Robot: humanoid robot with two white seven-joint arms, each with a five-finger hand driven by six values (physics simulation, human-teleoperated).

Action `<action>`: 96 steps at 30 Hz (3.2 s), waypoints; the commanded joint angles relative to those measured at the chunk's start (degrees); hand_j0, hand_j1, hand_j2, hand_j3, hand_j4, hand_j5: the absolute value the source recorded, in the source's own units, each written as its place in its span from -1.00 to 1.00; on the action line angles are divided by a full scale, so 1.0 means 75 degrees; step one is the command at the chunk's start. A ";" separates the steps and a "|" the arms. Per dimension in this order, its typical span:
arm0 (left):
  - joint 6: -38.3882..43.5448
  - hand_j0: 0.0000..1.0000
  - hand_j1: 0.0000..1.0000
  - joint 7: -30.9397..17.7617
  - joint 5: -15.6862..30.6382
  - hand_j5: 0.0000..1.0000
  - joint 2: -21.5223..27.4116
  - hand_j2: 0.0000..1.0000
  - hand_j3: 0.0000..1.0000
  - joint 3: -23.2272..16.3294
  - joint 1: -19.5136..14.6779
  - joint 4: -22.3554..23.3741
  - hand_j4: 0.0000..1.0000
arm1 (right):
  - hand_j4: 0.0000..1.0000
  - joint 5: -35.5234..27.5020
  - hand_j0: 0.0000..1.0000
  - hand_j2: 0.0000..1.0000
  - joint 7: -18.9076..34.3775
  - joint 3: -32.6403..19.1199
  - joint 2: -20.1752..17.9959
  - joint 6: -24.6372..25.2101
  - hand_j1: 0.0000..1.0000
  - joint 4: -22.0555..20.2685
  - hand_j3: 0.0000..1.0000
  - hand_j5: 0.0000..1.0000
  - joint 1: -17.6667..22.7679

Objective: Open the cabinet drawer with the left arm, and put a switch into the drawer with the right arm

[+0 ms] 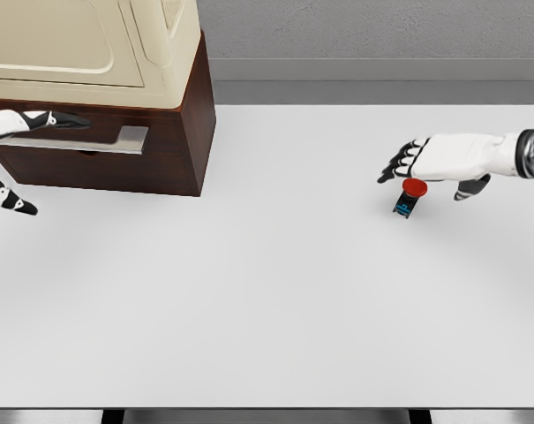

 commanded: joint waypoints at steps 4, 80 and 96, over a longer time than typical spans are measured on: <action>0.0376 1.00 1.00 0.0002 -0.0406 1.00 -0.0003 1.00 1.00 -0.0026 0.0011 0.0024 1.00 | 1.00 0.0053 1.00 1.00 -0.0003 0.0026 0.0145 0.0019 1.00 0.0158 1.00 1.00 0.0000; -0.0573 1.00 1.00 0.0002 -0.2058 1.00 -0.0096 1.00 1.00 -0.0624 0.0070 0.0493 1.00 | 0.78 0.0768 0.78 0.78 -0.0003 0.0096 0.0836 0.0019 0.78 0.1166 0.78 0.78 -0.0035; -0.1534 1.00 1.00 0.0002 -0.1707 1.00 0.0583 1.00 1.00 -0.1128 0.0059 0.0387 1.00 | 0.59 0.0756 0.59 0.59 -0.0003 0.0096 0.0836 0.0019 0.59 0.1166 0.59 0.59 -0.0047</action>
